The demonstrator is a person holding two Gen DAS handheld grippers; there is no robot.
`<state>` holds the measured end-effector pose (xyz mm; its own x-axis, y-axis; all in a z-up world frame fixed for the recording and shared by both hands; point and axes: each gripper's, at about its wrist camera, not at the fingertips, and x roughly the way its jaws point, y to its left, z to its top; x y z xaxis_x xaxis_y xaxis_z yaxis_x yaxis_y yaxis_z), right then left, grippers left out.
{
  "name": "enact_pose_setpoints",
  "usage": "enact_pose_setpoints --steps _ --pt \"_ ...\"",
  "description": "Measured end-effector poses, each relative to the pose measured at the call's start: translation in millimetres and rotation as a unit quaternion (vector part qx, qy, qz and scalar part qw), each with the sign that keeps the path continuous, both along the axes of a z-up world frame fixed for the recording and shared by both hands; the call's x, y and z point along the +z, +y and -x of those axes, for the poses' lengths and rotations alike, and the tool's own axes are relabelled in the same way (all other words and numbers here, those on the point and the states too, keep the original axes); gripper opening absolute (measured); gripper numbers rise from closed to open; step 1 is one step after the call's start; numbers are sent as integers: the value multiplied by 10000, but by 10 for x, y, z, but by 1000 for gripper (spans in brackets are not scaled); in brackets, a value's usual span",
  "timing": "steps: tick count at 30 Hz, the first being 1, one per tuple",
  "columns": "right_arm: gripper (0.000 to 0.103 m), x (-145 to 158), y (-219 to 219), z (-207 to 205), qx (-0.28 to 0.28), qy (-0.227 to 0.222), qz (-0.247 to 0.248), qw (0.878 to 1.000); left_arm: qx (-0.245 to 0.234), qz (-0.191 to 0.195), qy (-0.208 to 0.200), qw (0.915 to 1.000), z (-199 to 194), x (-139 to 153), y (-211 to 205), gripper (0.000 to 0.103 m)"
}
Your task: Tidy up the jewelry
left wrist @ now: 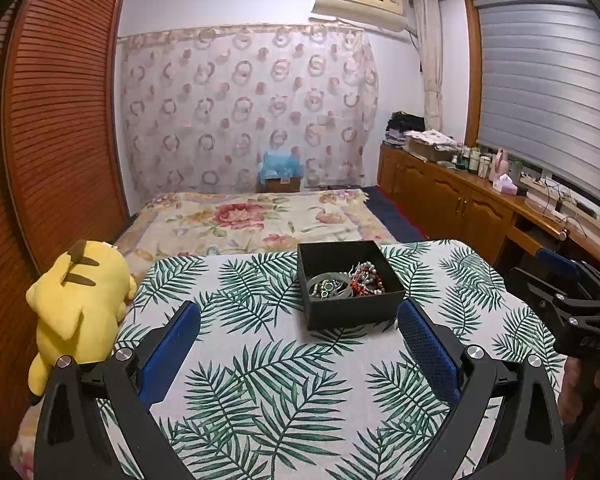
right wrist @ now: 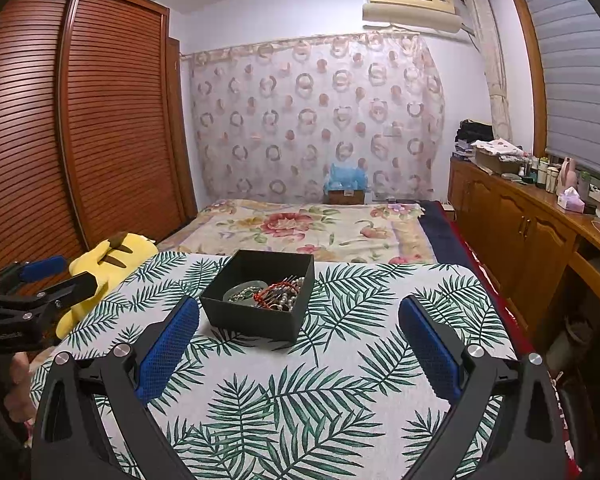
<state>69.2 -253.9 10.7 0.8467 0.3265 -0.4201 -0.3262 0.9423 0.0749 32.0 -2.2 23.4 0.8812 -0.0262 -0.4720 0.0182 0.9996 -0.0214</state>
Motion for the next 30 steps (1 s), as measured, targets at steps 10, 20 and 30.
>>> enact_pose_setpoints --steps 10,20,30 --pt "101 -5 -9 -9 -8 3 -3 10000 6 21 -37 10000 28 31 -26 95" --pt "101 -3 -16 -10 -12 4 -9 10000 6 21 -41 10000 36 23 -23 95" --pt "101 11 -20 -8 -12 -16 -4 10000 7 20 -46 10000 39 15 -24 95"
